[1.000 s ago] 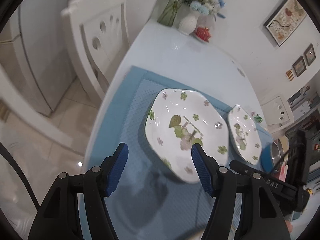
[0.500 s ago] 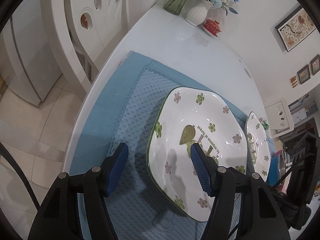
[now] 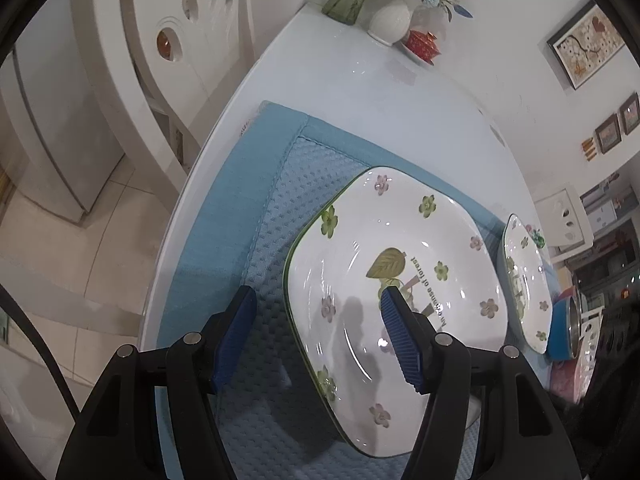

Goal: Organize plates and bowls
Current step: 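Grasp the rim of the larger white clover plate with the right tool, then carry the clover plate over the blue-leaf plate and lower it on top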

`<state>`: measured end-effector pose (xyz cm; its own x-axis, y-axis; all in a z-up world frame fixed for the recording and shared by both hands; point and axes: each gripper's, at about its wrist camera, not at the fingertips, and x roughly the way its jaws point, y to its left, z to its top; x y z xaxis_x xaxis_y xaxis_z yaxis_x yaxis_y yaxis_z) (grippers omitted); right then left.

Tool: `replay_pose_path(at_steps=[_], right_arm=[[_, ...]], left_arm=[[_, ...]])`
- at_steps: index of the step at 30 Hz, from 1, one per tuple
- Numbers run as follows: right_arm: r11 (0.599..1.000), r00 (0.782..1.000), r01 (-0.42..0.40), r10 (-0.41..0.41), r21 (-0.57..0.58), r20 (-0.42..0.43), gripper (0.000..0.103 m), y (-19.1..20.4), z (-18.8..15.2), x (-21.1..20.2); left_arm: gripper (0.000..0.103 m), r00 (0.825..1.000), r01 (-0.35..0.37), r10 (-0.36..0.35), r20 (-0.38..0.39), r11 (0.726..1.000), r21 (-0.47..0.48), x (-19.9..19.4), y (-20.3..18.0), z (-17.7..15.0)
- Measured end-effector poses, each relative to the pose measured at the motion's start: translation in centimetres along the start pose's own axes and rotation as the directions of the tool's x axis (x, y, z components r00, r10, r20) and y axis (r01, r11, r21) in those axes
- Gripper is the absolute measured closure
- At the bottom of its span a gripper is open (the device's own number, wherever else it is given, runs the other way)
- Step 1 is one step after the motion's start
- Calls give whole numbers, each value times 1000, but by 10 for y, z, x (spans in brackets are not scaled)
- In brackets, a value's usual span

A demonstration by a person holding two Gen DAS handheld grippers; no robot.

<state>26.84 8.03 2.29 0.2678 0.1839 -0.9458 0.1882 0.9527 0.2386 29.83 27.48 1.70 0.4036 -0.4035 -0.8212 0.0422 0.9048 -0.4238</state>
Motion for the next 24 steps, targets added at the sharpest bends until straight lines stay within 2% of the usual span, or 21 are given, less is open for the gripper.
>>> replay_pose_path(at_steps=[3, 7, 10, 11, 15, 24], right_arm=[[1000, 1000, -10, 10, 12, 12, 69, -9, 16, 5], [999, 999, -12, 14, -31, 52, 69, -6, 33, 13], [997, 998, 11, -6, -72, 68, 69, 2, 40, 20], [996, 997, 19, -12, -92, 77, 69, 5, 41, 21], [988, 996, 31, -18, -154, 86, 69, 13, 42, 22], [961, 997, 24, -3, -275, 76, 69, 19, 22, 7]], left_arm=[[41, 1000, 2, -2, 4, 1000, 12, 4, -1, 3], [42, 1000, 4, -5, 14, 999, 33, 11, -2, 11], [50, 1000, -16, 14, 24, 997, 71, 17, -9, 14], [56, 1000, -20, 18, 25, 996, 85, 18, -11, 14], [58, 997, -62, 56, 43, 988, 141, 19, -18, 12], [58, 999, -30, 25, 42, 990, 137, 2, -7, -1]])
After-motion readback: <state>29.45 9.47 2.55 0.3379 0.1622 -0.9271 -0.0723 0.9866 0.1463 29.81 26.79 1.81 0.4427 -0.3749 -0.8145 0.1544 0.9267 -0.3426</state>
